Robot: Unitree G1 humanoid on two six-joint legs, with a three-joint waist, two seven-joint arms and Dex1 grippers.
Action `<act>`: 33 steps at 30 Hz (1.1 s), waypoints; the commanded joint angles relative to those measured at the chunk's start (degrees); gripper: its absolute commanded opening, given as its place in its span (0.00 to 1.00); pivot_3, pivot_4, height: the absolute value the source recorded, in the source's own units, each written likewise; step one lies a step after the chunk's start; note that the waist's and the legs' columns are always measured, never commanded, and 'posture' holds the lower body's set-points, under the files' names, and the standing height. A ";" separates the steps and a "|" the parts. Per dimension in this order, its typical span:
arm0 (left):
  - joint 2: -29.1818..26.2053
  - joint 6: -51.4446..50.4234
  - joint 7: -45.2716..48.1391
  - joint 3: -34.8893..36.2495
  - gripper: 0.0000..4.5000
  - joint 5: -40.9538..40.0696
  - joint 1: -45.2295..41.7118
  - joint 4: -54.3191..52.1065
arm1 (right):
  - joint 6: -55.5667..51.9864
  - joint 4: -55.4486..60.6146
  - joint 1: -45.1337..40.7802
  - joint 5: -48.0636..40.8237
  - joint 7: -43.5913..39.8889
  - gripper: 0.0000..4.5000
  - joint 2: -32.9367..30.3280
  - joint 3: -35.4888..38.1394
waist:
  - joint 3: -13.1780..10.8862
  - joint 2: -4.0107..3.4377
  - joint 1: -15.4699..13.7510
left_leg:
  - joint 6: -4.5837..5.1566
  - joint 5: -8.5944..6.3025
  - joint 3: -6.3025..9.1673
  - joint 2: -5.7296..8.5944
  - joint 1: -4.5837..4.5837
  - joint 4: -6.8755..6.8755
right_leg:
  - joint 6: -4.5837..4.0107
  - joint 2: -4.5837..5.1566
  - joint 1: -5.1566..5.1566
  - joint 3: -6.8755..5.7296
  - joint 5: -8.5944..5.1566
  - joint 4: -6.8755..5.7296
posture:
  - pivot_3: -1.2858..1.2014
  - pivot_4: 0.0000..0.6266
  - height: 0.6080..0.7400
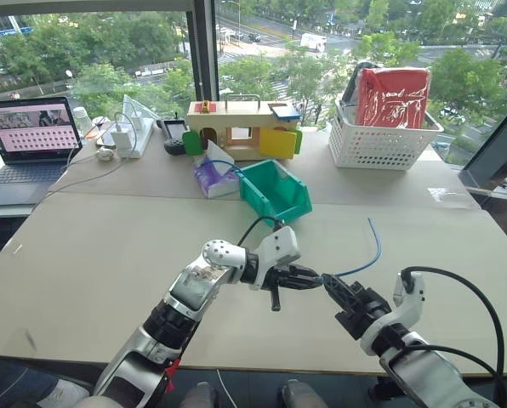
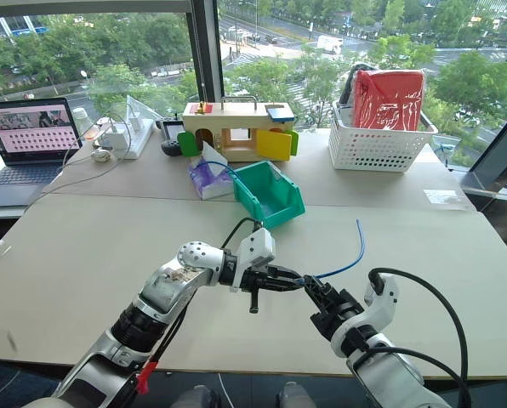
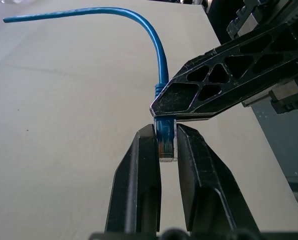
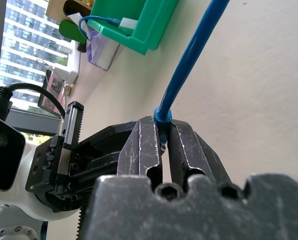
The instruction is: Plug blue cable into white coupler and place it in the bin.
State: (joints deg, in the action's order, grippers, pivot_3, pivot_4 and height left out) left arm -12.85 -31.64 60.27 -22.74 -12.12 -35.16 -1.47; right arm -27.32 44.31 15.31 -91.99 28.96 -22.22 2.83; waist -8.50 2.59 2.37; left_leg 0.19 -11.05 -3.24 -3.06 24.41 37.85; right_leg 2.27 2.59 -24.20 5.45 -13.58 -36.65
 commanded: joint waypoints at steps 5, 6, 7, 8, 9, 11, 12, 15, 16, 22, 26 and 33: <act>-1.18 -5.85 0.73 6.16 0.62 -7.53 -4.20 -1.13 | 3.29 1.26 -1.58 1.62 -3.50 0.00 0.60 3.19 | 0.00 0.00 0.01 | 0.00 0.00 0.01 0.00 0.01 0.00 | 0.01 0.00 -0.02 -0.01 -0.01 0.00 | 0.52 0.24 0.98; -1.99 -5.43 0.58 7.49 0.70 -7.89 -4.98 -1.19 | 3.44 0.83 -1.88 1.78 -3.88 0.00 0.40 3.68 | 0.00 0.00 0.01 | 0.00 0.00 0.01 0.01 0.01 0.00 | 0.01 -0.01 -0.02 -0.01 -0.01 0.00 | 0.52 0.24 0.98; -2.99 -5.63 0.22 9.11 0.77 -8.32 -5.91 -1.19 | 3.42 0.25 -2.27 1.72 -4.26 0.00 0.15 4.12 | 0.00 0.00 0.03 | 0.00 0.00 0.01 0.01 0.01 0.00 | 0.01 -0.01 -0.02 -0.01 -0.01 0.00 | 0.52 0.24 0.98; -4.17 -5.36 -0.38 10.35 0.86 -8.03 -6.69 -1.10 | 3.19 -0.36 -2.72 1.74 -4.70 0.00 -0.16 4.47 | 0.00 0.00 0.14 | 0.00 0.00 0.01 0.01 0.01 0.00 | 0.01 -0.01 -0.02 -0.01 -0.01 0.00 | 0.52 0.24 0.98; -5.81 -3.91 -0.88 11.42 0.94 -7.16 -7.30 -0.98 | 2.87 -0.95 -3.34 1.87 -5.08 0.00 -0.42 4.63 | 0.00 0.00 0.25 | 0.00 0.00 0.01 0.00 0.00 0.00 | 0.01 -0.02 -0.03 0.00 -0.01 -0.01 | 0.52 0.24 0.98; -8.43 -1.63 -2.47 13.73 0.99 -5.99 -7.96 -0.62 | 2.40 -2.27 -4.76 1.88 -5.38 0.00 -0.67 4.67 | -0.02 -0.02 0.37 | 0.00 0.00 0.01 0.00 -0.04 -0.03 | 0.01 -0.03 -0.03 0.01 -0.01 -0.02 | 0.52 0.24 0.98; -9.59 -1.76 -3.74 15.59 0.99 -6.24 -8.24 -0.34 | 2.14 -3.05 -5.67 1.84 -5.53 0.00 -0.80 4.56 | -0.02 -0.03 0.28 | 0.00 0.00 0.01 0.00 -0.04 -0.05 | 0.00 -0.04 -0.04 0.02 0.00 -0.03 | 0.52 0.24 0.98; -14.18 -1.96 -7.94 21.87 0.99 -5.97 -7.92 -0.10 | 0.69 -6.11 -9.52 1.11 -6.64 0.00 -1.41 3.89 | -0.03 -0.03 0.25 | 0.00 0.00 0.00 0.00 -0.03 -0.06 | 0.00 -0.02 -0.05 0.01 0.00 -0.01 | 0.52 0.24 0.98; -15.31 -3.35 -8.55 23.94 0.99 -7.26 -7.11 -1.06 | 0.14 -7.10 -10.80 0.84 -7.00 0.00 -1.64 3.70 | -0.03 -0.03 0.27 | 0.00 0.00 0.00 0.00 -0.03 -0.07 | 0.02 -0.02 -0.05 0.01 0.01 -0.01 | 0.52 0.24 0.98; -20.48 -12.76 -7.89 35.10 0.99 -19.05 6.10 -14.27 | -3.62 -12.88 -17.65 -1.09 -9.49 0.00 -3.55 3.56 | -0.06 -0.06 0.30 | 0.03 -0.04 -0.03 0.00 0.01 -0.14 | 0.07 0.06 -0.06 -0.05 0.23 0.00 | 0.52 0.24 0.98; -21.56 -12.92 -9.33 42.44 0.99 -23.73 22.31 -23.78 | -6.71 -17.70 -22.18 -1.79 -12.06 0.00 -4.85 3.64 | -0.08 -0.06 0.26 | 0.05 -0.13 -0.07 -0.02 0.00 -0.18 | -0.05 0.09 -0.11 -0.03 0.19 0.01 | 0.52 0.24 0.98; -16.02 -13.42 -22.31 45.04 0.99 -23.55 36.25 -33.64 | -10.92 -24.56 -28.89 -0.19 -16.11 0.00 -4.58 3.15 | -0.10 -0.01 -0.24 | 0.05 -0.12 -0.09 0.01 -0.06 -0.11 | -0.38 0.13 -0.01 -0.03 0.00 -0.02 | 0.52 0.24 0.98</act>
State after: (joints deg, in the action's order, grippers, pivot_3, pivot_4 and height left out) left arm -30.69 -44.31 42.33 21.60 -34.32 0.66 -31.24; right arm -37.34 19.93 -12.16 -92.29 14.57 -26.82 5.17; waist -8.60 2.58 2.13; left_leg 0.24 -11.17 -3.36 -3.03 24.35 37.75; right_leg 1.90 2.73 -24.20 5.48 -13.56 -36.66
